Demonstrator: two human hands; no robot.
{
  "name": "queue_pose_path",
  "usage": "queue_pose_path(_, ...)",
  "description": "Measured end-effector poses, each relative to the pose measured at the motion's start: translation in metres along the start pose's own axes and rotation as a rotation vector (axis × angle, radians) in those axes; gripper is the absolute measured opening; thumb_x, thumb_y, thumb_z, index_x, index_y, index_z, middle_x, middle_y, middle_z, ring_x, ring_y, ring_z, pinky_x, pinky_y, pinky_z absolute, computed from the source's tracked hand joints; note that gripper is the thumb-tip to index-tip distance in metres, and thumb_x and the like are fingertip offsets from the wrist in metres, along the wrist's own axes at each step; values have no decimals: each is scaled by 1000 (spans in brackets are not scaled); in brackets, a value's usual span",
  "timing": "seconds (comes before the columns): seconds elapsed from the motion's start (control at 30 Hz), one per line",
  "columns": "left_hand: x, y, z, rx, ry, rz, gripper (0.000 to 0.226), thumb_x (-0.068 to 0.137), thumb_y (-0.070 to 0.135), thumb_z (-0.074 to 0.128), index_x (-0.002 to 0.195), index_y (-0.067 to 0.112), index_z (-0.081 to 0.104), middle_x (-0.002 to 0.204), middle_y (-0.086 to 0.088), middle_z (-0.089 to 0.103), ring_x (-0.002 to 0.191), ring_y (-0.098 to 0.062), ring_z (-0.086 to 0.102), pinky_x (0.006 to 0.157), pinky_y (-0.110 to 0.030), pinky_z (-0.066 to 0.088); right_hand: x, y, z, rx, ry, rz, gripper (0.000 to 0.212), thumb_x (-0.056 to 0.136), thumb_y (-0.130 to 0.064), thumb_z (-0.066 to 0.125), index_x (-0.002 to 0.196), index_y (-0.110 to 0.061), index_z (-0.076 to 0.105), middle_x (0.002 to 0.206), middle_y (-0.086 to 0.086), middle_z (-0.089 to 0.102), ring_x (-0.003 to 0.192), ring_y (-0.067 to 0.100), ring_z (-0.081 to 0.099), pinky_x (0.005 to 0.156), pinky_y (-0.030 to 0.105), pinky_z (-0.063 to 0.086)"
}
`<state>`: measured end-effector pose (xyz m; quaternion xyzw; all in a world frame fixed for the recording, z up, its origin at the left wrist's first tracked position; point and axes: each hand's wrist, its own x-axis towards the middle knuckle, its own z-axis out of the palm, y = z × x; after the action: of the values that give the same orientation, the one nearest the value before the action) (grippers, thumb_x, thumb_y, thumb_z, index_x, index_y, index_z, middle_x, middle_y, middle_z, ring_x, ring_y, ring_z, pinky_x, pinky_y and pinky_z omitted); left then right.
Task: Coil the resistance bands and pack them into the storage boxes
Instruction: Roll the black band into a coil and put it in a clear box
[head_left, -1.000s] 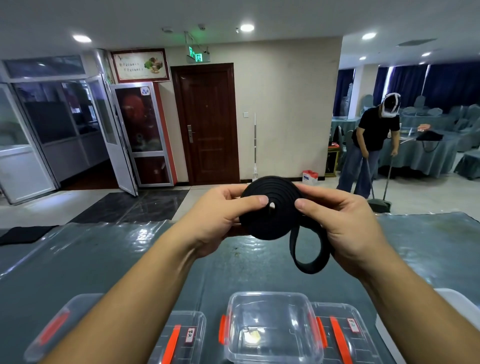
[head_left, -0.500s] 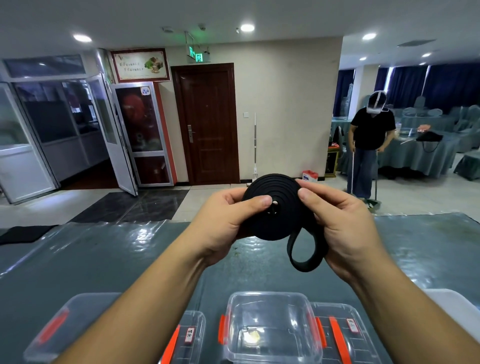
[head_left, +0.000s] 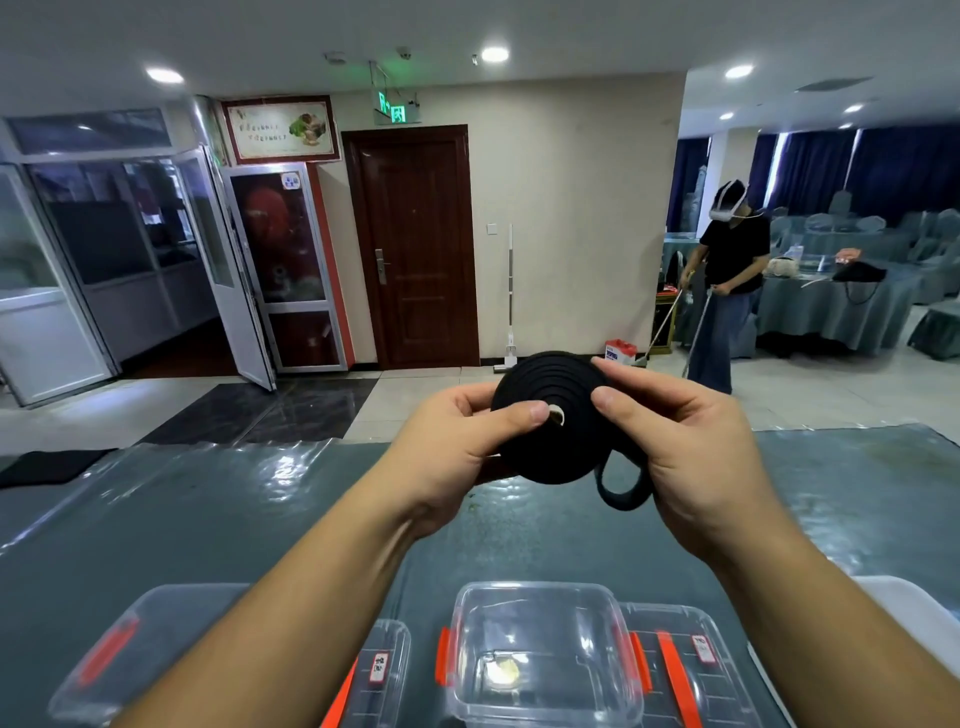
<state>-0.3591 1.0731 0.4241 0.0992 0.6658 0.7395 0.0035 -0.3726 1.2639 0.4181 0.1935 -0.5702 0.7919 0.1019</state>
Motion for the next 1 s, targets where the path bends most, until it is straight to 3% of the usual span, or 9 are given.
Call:
queue_pose_path(0.17,1,7,-11,133,-141,-73,26,79,14,80,104,15,78,98,-8,76,87,-20,72,75,-31,61,0,0,-5,-7,-56,42,26,81,1,72,103,-11,78,99,8,81,94,20,78,79,21,59)
queue_pose_path(0.3,2,7,-3,4,-46,-2,36,77,17,78,110,4,75,100,-12,76,88,-21,73,78,-35,63,0,6,1,134,44,32,28,78,-13,71,105,-11,78,101,10,80,94,20,78,79,23,60)
queue_pose_path(0.4,2,2,5,-77,-1,-1,27,78,17,73,103,6,77,94,-9,77,83,-17,73,80,-35,63,0,8,4,99,69,-22,21,91,-5,66,105,-14,78,101,6,81,96,17,77,80,21,58)
queue_pose_path(0.5,1,6,3,7,-26,-38,13,89,11,70,100,10,76,88,-5,76,77,-14,72,72,-28,62,1,6,-1,26,47,-17,23,94,2,64,103,-13,78,98,4,81,95,17,78,79,19,59)
queue_pose_path(0.6,2,13,-5,154,-53,-68,11,87,13,74,98,10,77,90,-7,76,78,-15,72,67,-25,59,0,7,-1,-8,13,4,22,93,4,65,108,-8,77,100,7,81,96,20,78,79,20,59)
queue_pose_path(0.77,2,4,2,-58,52,3,13,85,16,73,95,10,78,93,-8,78,82,-16,74,78,-31,63,-1,14,6,83,135,-24,20,92,-3,68,102,-16,79,98,5,81,92,18,78,78,25,60)
queue_pose_path(0.9,3,-3,6,-114,92,1,14,86,17,73,97,11,79,96,-11,79,87,-18,75,84,-35,62,-4,17,8,113,89,-26,25,93,3,65,106,-15,77,98,3,81,91,14,78,77,21,60)
queue_pose_path(1.0,3,1,1,-53,49,-30,14,86,14,74,99,12,78,95,-8,77,84,-17,73,80,-35,62,-2,17,3,77,60,-22,26,93,5,64,111,-8,75,101,7,81,94,19,78,80,24,61)
